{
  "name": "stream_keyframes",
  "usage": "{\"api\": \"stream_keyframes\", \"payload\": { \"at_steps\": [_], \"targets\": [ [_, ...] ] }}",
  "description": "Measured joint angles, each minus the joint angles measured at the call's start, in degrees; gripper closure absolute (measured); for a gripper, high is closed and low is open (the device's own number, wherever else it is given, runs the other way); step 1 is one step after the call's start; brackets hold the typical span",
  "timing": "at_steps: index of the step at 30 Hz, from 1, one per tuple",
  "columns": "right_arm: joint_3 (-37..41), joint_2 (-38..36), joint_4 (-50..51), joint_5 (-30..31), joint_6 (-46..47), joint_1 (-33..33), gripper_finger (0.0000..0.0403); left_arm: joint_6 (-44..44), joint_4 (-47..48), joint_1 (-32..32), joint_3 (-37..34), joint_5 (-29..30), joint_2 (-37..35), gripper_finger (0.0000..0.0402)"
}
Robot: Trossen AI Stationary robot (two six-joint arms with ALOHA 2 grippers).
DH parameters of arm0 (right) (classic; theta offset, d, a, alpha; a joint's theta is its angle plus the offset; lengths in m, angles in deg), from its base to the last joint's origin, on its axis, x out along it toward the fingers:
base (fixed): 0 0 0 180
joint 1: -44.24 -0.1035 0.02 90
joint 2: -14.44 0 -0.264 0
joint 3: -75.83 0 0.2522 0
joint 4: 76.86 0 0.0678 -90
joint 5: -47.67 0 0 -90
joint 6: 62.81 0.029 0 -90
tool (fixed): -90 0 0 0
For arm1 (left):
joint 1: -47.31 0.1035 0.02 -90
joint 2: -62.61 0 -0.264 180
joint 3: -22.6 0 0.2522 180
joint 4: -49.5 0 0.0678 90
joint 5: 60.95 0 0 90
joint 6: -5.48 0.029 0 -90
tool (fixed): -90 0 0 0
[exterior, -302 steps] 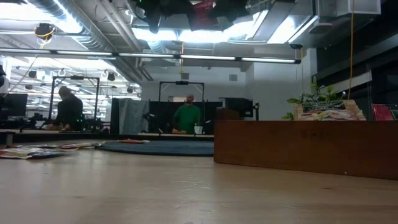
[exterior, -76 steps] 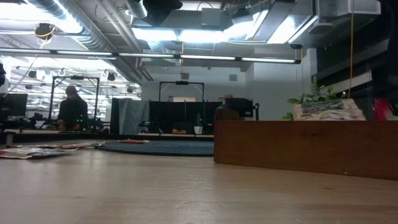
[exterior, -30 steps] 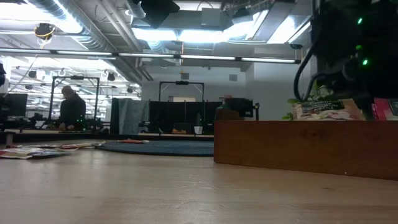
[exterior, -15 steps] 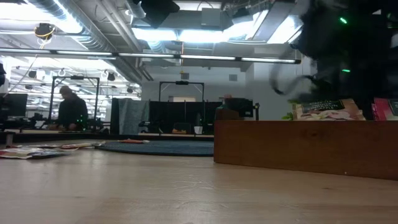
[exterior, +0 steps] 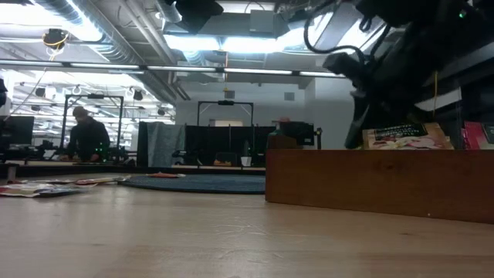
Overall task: Pick & Place Tea
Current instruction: Put the yellow tea bag into the left section of the wooden organizer
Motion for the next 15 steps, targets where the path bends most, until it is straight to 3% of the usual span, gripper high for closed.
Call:
{"api": "stream_keyframes", "payload": {
  "at_steps": [6,15],
  "targets": [
    [-2.1,-3.1,10.7,-4.1,0.7,1.0,0.0401,-0.3,-0.1,0.0,0.0,0.1,0.0,0.0286],
    [-3.7,-5.1,12.7,-10.8,0.6,0.9,0.0402,-0.7,-0.3,0.0,0.0,3.4,0.0,0.0286]
  ]
}}
